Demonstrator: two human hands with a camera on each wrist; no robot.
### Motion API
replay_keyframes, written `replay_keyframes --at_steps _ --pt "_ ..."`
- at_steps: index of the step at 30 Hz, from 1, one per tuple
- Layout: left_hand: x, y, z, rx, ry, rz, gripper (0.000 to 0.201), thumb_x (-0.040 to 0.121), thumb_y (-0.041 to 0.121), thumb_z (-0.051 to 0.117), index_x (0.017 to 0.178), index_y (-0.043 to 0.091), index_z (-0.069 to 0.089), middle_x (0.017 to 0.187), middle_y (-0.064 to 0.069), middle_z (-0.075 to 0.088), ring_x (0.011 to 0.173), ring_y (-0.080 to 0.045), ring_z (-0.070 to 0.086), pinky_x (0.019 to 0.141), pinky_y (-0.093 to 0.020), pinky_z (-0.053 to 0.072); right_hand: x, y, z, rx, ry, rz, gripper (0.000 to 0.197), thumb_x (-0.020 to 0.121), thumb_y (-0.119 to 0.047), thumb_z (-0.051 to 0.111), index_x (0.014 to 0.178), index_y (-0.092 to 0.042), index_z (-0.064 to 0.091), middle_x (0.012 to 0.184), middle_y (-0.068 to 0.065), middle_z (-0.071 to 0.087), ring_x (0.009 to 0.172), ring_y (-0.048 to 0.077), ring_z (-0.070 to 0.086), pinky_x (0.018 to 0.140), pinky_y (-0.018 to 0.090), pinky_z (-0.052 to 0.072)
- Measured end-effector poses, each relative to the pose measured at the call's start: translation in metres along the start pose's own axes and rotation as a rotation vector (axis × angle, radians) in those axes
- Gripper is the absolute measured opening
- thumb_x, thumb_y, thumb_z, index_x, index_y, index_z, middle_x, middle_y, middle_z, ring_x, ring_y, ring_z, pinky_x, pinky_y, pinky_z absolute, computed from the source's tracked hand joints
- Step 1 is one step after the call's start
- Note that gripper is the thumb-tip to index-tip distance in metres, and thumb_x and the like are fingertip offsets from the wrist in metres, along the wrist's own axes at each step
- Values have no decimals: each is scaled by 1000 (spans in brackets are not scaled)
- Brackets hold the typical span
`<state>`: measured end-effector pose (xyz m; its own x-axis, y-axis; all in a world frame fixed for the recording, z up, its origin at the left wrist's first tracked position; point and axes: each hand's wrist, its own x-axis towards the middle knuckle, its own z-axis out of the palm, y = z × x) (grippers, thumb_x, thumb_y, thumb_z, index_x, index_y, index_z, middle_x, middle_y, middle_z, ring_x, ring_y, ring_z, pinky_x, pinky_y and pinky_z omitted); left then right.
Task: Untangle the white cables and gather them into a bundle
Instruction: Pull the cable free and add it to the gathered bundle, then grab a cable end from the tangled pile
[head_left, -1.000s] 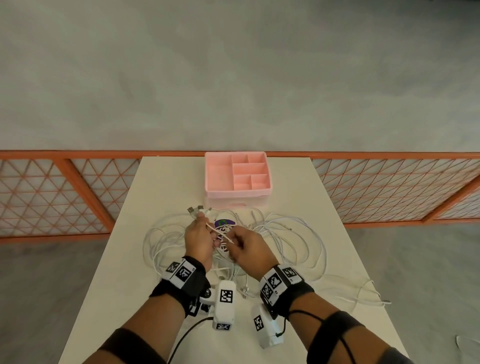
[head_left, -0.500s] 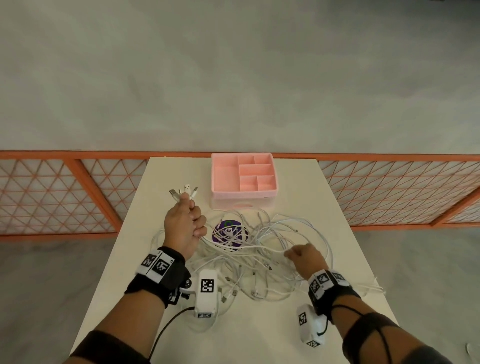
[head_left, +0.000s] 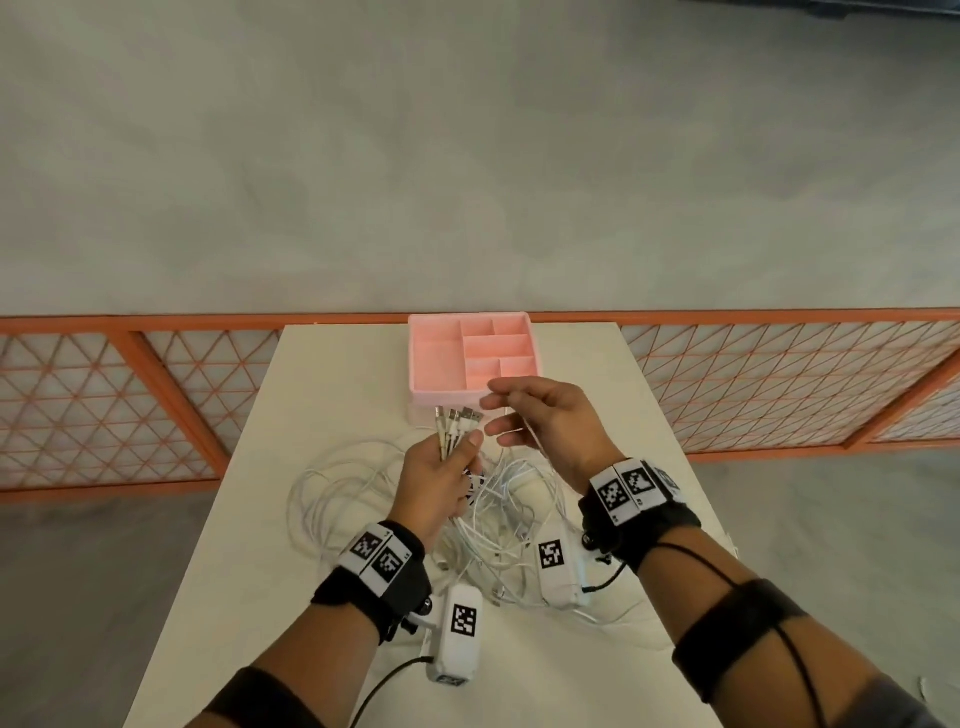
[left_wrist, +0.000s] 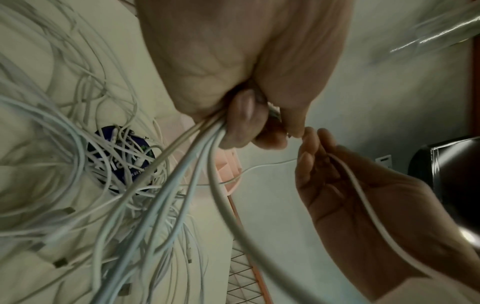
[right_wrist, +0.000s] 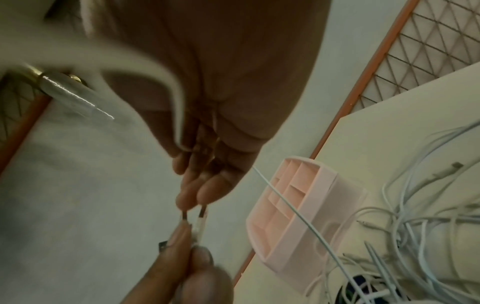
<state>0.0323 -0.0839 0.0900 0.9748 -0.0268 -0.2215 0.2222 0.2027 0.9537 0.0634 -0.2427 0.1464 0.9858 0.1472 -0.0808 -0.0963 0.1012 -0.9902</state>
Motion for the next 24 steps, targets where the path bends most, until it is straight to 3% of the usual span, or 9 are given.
replay_keyframes --at_steps 3,7,10,16,18,21,22,24 --pt "3 -6 -8 -4 25 -32 30 98 36 61 80 14 51 56 4 37 45 -10 26 42 -21 22 7 -3 -16 -16 219 -116 32 92 16 40 105 -3 63 96 16 68 64 23 64 59 28 54" --pt "8 -15 -22 -55 107 -75 31 99 37 59 80 14 49 53 6 34 42 -9 24 43 -19 19 19 -21 -64 58 546 -205 43 81 23 33 104 -5 57 82 10 59 53 18 55 50 28 48" --pt "11 -16 -26 -87 139 -74 31 99 38 58 79 15 50 53 7 35 43 -9 25 43 -19 19 26 -31 -104 40 693 -193 43 81 22 32 100 -7 58 78 8 55 51 17 53 52 29 46" --pt "15 -8 -24 -110 197 -41 35 102 36 55 74 17 47 54 6 34 42 -10 25 40 -18 19 7 -15 -166 -95 936 -60 38 91 13 36 116 -9 55 84 4 57 60 18 57 55 27 51" --pt "16 -7 -22 -114 197 -34 37 103 36 53 71 18 43 55 5 33 42 -10 24 40 -19 18 -6 12 -191 -280 977 33 30 95 6 42 118 -7 57 92 7 63 69 22 65 66 33 57" --pt "18 -7 -16 -117 194 -24 40 104 37 50 70 18 38 54 4 30 41 -10 23 40 -19 19 -27 62 -225 -586 911 392 32 93 -4 52 125 -4 60 112 20 68 98 35 67 87 38 53" --pt "18 -7 -14 -116 193 -17 41 104 37 50 69 18 37 54 4 29 40 -10 23 40 -19 19 -34 75 -229 -678 839 545 33 93 -8 57 124 0 60 114 21 66 102 37 64 86 36 50" --pt "19 -6 -12 -114 194 -7 42 104 37 49 69 18 36 54 3 28 40 -11 22 40 -19 19 -45 92 -224 -845 679 765 44 91 -25 66 121 7 61 106 21 64 96 37 61 84 38 49"
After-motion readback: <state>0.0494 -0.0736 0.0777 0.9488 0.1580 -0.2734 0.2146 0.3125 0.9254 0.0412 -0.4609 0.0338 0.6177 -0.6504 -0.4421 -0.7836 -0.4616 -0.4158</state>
